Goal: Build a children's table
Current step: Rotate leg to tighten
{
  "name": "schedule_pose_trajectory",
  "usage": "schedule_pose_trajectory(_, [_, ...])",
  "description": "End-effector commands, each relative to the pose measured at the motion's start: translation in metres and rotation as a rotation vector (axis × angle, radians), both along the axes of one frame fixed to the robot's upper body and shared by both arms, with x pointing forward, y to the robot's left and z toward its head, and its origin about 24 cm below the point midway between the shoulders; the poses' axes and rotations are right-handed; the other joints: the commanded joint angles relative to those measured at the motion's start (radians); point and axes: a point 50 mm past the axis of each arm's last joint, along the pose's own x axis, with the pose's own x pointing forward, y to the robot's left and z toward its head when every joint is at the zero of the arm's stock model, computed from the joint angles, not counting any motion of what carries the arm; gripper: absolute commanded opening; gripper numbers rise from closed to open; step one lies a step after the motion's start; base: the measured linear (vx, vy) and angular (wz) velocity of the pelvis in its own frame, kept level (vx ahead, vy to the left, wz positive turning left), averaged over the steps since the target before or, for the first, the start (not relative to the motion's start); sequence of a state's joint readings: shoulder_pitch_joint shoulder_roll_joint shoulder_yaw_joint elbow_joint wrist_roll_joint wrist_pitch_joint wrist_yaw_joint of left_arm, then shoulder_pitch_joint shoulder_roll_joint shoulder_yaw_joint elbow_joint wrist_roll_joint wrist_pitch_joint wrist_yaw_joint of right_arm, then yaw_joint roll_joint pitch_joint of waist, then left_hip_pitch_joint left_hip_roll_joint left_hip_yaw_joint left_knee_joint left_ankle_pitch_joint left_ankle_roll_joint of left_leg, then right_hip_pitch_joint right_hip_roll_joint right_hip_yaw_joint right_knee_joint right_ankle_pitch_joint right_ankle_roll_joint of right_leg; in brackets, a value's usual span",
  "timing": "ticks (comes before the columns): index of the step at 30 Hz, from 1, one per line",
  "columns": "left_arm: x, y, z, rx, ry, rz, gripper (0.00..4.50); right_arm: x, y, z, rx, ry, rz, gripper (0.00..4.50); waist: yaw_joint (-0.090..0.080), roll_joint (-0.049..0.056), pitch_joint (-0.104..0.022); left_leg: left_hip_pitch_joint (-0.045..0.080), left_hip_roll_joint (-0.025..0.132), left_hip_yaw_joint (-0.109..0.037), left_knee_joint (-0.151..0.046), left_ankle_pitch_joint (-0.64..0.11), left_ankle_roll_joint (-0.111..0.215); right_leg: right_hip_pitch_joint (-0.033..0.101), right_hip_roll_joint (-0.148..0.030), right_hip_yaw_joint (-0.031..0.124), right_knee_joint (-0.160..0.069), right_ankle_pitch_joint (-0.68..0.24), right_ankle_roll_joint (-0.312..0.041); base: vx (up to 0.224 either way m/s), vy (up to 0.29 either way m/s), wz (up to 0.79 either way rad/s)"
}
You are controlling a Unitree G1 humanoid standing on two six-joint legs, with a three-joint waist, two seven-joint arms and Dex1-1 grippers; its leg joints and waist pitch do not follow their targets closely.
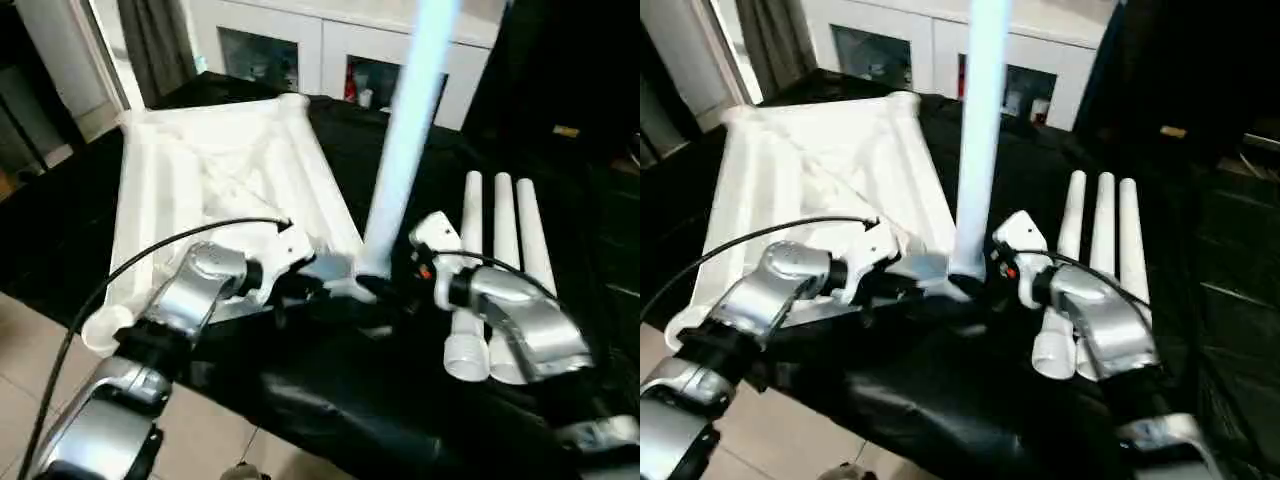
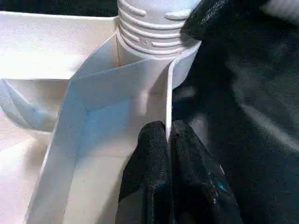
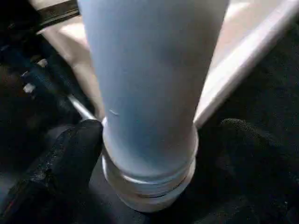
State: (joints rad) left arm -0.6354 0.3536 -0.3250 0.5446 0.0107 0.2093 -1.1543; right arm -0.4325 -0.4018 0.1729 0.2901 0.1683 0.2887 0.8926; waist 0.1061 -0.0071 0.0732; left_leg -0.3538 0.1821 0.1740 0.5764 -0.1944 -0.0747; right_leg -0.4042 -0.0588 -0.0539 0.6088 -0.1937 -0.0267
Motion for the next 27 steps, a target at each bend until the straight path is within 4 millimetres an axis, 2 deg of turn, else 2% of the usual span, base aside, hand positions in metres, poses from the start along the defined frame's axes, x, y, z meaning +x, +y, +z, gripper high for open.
schedule_pose_trajectory(1, [-0.007, -0.007, 0.0, -0.025, 0.026, -0.08, 0.0, -0.004, 0.002, 0.001, -0.007, 0.016, 0.046, 4.42, -0.001, 0.0, -0.062, 0.002, 0.053, -0.012, -0.062, -0.117, 0.081, 0.059, -0.089, 0.053, -0.064, -0.07, -0.246, 0.0, 0.0, 0.0])
schedule_pose_trajectory(5, [-0.01, -0.004, 0.0, -0.023, 0.032, -0.096, 0.0, -0.007, 0.001, 0.001, -0.023, 0.028, 0.086, 4.42, 0.0, -0.002, -0.062, 0.002, 0.051, -0.012, -0.062, -0.122, 0.072, 0.059, -0.09, 0.052, -0.066, -0.103, -0.24, 0.0, 0.0, 0.0])
schedule_pose_trajectory(6, [-0.011, -0.001, 0.0, -0.02, 0.032, -0.1, 0.0, -0.007, 0.003, 0.002, -0.026, 0.02, 0.093, 4.42, 0.0, -0.006, -0.062, 0.002, 0.051, -0.011, -0.062, -0.121, 0.071, 0.06, -0.09, 0.053, -0.067, -0.11, -0.237, 0.0, 0.0, 0.0])
schedule_pose_trajectory(7, [-0.012, -0.001, 0.0, -0.018, 0.031, -0.101, 0.0, -0.007, 0.003, 0.002, -0.025, 0.017, 0.092, 4.42, 0.0, -0.003, -0.063, 0.002, 0.052, -0.013, -0.062, -0.118, 0.067, 0.06, -0.091, 0.053, -0.065, -0.113, -0.235, 0.0, 0.0, 0.0])
schedule_pose_trajectory(9, [-0.013, 0.002, 0.0, -0.011, 0.029, -0.098, 0.0, -0.007, 0.005, 0.002, -0.02, 0.025, 0.103, 4.42, 0.0, -0.006, -0.064, 0.001, 0.05, -0.012, -0.06, -0.106, 0.071, 0.059, -0.088, 0.052, -0.063, -0.099, -0.234, 0.0, 0.0, 0.0])
schedule_pose_trajectory(13, [-0.014, 0.003, 0.0, -0.01, 0.032, -0.097, 0.0, -0.009, 0.006, 0.002, -0.022, 0.041, 0.123, 3.98, 0.0, -0.006, -0.066, 0.001, 0.05, -0.012, -0.058, -0.084, 0.078, 0.06, -0.087, 0.051, -0.059, -0.066, -0.237, 0.0, 0.0, 0.0])
schedule_pose_trajectory(17, [-0.014, 0.002, 0.001, -0.011, 0.034, -0.096, 0.0, -0.01, 0.007, 0.002, -0.018, 0.05, 0.132, 3.78, 0.0, -0.007, -0.066, 0.001, 0.049, -0.011, -0.057, -0.083, 0.083, 0.06, -0.087, 0.051, -0.058, -0.057, -0.241, 0.0, 0.0, 0.0])
schedule_pose_trajectory(18, [-0.014, 0.002, 0.001, -0.011, 0.036, -0.096, 0.0, -0.01, 0.007, 0.002, -0.015, 0.053, 0.134, 3.56, 0.001, -0.007, -0.069, 0.001, 0.05, -0.011, -0.056, -0.081, 0.081, 0.062, -0.089, 0.051, -0.058, -0.061, -0.241, 0.0, 0.0, 0.0])
schedule_pose_trajectory(22, [-0.016, 0.002, 0.0, -0.012, 0.039, -0.094, 0.0, -0.012, 0.008, 0.0, -0.01, 0.067, 0.144, 3.4, 0.002, -0.006, -0.072, 0.001, 0.05, -0.011, -0.054, -0.066, 0.084, 0.063, -0.087, 0.05, -0.053, -0.035, -0.244, 0.0, 0.0, 0.0])
schedule_pose_trajectory(23, [-0.016, 0.002, 0.0, -0.011, 0.04, -0.095, 0.0, -0.013, 0.008, 0.0, -0.01, 0.069, 0.145, 3.15, 0.002, -0.005, -0.072, 0.001, 0.05, -0.011, -0.054, -0.066, 0.084, 0.063, -0.087, 0.05, -0.053, -0.032, -0.246, 0.0, 0.0, 0.0])
schedule_pose_trajectory(26, [-0.016, 0.002, -0.001, -0.011, 0.043, -0.095, 0.0, -0.014, 0.008, -0.001, -0.009, 0.076, 0.145, 3.05, 0.004, -0.006, -0.072, 0.0, 0.049, -0.011, -0.053, -0.068, 0.081, 0.064, -0.087, 0.05, -0.053, -0.037, -0.246, 0.0, 0.0, 0.0])
schedule_pose_trajectory(27, [-0.016, 0.002, -0.001, -0.01, 0.045, -0.094, 0.0, -0.014, 0.009, -0.002, -0.008, 0.078, 0.145, 2.88, 0.006, 0.0, -0.073, 0.001, 0.049, -0.012, -0.052, -0.066, 0.079, 0.063, -0.088, 0.05, -0.052, -0.035, -0.247, 0.0, 0.0, 0.0])
